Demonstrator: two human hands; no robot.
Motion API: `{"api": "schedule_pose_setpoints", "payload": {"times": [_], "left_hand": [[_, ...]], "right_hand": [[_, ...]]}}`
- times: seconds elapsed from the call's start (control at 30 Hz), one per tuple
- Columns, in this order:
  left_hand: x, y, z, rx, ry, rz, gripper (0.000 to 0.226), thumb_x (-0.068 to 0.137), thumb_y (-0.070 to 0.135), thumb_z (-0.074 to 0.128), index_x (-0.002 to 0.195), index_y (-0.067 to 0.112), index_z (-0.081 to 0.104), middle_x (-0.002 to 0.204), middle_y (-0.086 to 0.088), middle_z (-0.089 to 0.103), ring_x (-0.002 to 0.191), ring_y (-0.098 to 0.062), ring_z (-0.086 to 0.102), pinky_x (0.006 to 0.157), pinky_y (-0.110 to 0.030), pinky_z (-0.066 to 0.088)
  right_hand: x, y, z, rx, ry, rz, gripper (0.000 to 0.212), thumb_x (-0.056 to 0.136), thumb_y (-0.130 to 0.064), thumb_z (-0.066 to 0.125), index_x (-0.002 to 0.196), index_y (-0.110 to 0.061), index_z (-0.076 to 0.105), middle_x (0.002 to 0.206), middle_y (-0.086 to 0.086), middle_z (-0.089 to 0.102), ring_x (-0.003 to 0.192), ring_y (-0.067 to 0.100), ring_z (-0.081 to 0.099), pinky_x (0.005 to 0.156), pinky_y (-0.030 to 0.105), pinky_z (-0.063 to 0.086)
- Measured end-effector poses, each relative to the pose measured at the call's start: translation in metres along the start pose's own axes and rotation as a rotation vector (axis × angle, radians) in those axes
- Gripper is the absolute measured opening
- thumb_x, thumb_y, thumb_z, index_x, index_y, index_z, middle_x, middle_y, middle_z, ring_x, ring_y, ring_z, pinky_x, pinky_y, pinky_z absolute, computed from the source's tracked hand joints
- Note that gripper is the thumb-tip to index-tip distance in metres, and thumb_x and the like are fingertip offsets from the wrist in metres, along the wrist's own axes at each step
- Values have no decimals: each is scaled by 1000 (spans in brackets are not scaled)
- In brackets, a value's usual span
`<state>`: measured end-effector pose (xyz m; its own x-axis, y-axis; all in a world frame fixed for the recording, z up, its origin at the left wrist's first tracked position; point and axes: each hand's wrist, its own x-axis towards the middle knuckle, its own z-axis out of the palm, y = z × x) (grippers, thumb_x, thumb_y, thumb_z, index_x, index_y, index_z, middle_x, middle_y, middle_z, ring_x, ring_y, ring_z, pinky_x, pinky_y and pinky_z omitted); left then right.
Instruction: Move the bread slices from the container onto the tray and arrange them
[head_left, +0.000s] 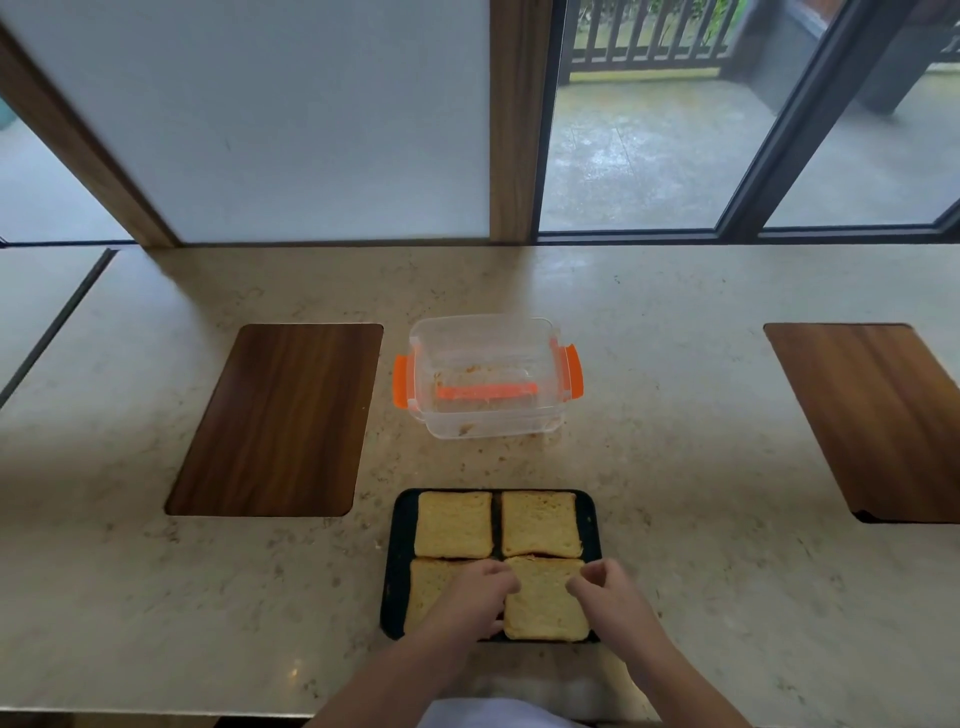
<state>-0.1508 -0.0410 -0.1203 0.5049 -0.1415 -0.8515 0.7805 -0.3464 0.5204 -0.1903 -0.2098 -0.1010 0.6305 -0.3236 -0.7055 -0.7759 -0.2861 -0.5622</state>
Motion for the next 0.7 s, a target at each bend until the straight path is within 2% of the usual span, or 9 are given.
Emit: {"api": "schedule_pose_setpoints", "payload": {"times": [0.17, 0.23, 0.3, 0.37, 0.43, 0.47, 0.53, 0.6, 0.7], "left_hand": [[-6, 6, -1, 44, -22, -5, 41, 95, 21, 56, 136, 17, 56, 129, -3, 58, 117, -18, 56, 89, -29, 52], [-9, 8, -1, 96, -12, -6, 45, 94, 25, 55, 138, 19, 55, 133, -2, 57, 119, -17, 55, 93, -30, 52], [-13, 11, -5, 171, 11, 33, 45, 92, 30, 54, 137, 23, 55, 132, 3, 57, 117, -14, 55, 100, -34, 51], [-16, 15, -13, 255, 57, 153, 42, 93, 32, 53, 134, 23, 58, 125, 7, 60, 114, -11, 57, 101, -32, 50], [-21, 23, -23, 423, 150, 365, 37, 96, 29, 51, 132, 23, 59, 121, 9, 61, 111, -7, 57, 98, -25, 49], [-23, 27, -28, 523, 217, 474, 38, 97, 28, 50, 134, 23, 58, 123, 9, 61, 112, -6, 56, 98, -24, 48], [-22, 35, -40, 701, 316, 646, 42, 98, 29, 47, 139, 25, 54, 131, 9, 57, 120, -6, 53, 103, -23, 45], [-14, 42, -52, 860, 341, 724, 46, 98, 29, 44, 143, 25, 51, 136, 6, 56, 123, -10, 51, 102, -25, 45], [-4, 48, -70, 1046, 310, 685, 48, 97, 29, 41, 144, 23, 49, 137, -1, 55, 124, -18, 50, 100, -33, 47]], "right_hand": [[1, -2, 3, -45, 10, 1, 21, 94, -27, 61, 111, -18, 53, 105, -4, 58, 94, 10, 56, 73, 27, 48], [2, -3, 5, -79, 28, -2, 24, 93, -26, 62, 113, -15, 55, 104, -3, 58, 92, 10, 57, 75, 28, 51], [2, -6, 7, -136, 57, -23, 31, 91, -26, 61, 119, -14, 54, 106, -3, 55, 89, 9, 56, 70, 25, 49], [1, -9, 9, -202, 86, -54, 39, 90, -26, 61, 127, -16, 52, 116, -2, 51, 97, 11, 54, 74, 25, 47], [1, -16, 12, -266, 109, -98, 45, 88, -28, 60, 132, -18, 51, 127, 0, 50, 112, 15, 53, 90, 29, 48], [0, -21, 14, -300, 114, -126, 46, 89, -30, 60, 132, -19, 51, 130, 0, 50, 116, 15, 51, 95, 30, 47], [1, -35, 17, -374, 117, -188, 44, 91, -33, 60, 133, -21, 50, 132, -3, 49, 119, 14, 49, 95, 28, 46], [4, -52, 20, -431, 105, -230, 46, 94, -34, 58, 136, -21, 48, 135, -3, 47, 122, 15, 46, 94, 26, 44], [7, -71, 23, -529, 98, -276, 51, 95, -34, 54, 142, -18, 44, 142, 3, 44, 131, 23, 40, 106, 34, 42]]}}
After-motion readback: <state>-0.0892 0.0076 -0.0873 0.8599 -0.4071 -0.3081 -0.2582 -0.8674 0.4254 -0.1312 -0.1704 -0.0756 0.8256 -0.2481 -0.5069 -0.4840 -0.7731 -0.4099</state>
